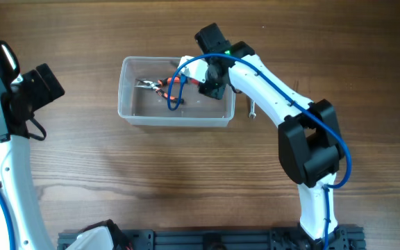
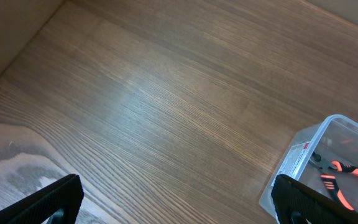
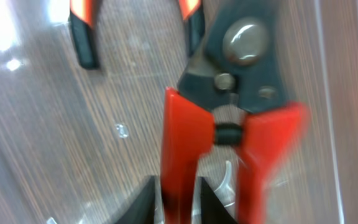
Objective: Pack container
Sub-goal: 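Grasp the red-handled cutters and place them in the container, then grasp the red-and-black screwdriver with the right gripper, lower into container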
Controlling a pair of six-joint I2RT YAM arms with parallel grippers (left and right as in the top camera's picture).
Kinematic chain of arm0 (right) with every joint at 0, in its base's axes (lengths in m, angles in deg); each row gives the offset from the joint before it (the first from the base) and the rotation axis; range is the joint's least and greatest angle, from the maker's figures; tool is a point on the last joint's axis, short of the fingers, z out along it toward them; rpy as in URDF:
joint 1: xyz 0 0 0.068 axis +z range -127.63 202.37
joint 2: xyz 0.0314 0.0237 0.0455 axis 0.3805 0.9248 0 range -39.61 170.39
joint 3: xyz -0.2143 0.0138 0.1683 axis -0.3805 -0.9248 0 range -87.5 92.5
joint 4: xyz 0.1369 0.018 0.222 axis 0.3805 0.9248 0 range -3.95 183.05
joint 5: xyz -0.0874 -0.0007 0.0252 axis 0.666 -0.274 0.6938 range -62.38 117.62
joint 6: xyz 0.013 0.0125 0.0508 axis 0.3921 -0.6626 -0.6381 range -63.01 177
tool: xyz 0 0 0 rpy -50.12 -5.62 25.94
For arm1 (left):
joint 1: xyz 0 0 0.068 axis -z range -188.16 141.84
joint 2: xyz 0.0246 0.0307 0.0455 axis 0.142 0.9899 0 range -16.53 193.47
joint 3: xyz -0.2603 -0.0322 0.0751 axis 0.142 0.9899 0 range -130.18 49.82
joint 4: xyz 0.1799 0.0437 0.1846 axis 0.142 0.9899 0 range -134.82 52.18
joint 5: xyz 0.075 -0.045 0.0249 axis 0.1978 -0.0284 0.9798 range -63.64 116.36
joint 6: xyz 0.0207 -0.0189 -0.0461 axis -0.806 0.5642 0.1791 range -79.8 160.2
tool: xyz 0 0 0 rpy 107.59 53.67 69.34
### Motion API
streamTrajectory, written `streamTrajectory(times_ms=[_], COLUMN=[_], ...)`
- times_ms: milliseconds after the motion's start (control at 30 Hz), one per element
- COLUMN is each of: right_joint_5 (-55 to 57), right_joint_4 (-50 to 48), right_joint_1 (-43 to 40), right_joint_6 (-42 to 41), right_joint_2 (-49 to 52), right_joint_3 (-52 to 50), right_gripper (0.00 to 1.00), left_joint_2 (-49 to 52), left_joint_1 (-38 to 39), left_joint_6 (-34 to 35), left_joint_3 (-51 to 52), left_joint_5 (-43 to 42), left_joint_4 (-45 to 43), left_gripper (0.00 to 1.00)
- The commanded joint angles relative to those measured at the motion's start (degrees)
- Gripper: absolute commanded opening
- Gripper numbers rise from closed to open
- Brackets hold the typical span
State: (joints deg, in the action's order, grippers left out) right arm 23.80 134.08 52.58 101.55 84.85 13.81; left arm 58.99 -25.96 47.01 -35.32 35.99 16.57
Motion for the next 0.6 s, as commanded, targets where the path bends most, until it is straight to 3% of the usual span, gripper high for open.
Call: streamTrajectory(times_ms=[0,167,333,400,500,567], right_joint_5=[-0.72,9.44,14.80,14.75,14.12,14.10], right_joint_4=[0.59,3.28,5.09,4.04,2.34,5.09], right_joint_1=[1.68,2.19,1.53,0.33,-4.68,-9.99], right_joint_6=[-0.55,-5.84,-12.37,-17.05,-30.45,-38.12], right_joint_2=[0.11,-2.43,-13.94,-19.87,-28.24,-30.38], right_joint_3=[0.50,2.82,3.48,3.48,3.45,3.41], right_gripper=[0.50,0.54,0.54,0.63,0.82,0.87], left_joint_2=[0.22,0.22,0.22,0.22,0.22,0.22], left_joint_1=[-0.37,-0.37,-0.37,-0.37,-0.37,-0.37], left_joint_6=[1.18,1.18,1.18,1.18,1.18,1.18], left_joint_3=[-0.15,-0.15,-0.15,-0.15,-0.15,-0.15], left_joint_5=[0.52,0.52,0.52,0.52,0.52,0.52], left_joint_4=[-0.02,-0.02,-0.02,-0.02,-0.02,-0.02], left_gripper=[1.00,1.00,1.00,1.00,1.00,1.00])
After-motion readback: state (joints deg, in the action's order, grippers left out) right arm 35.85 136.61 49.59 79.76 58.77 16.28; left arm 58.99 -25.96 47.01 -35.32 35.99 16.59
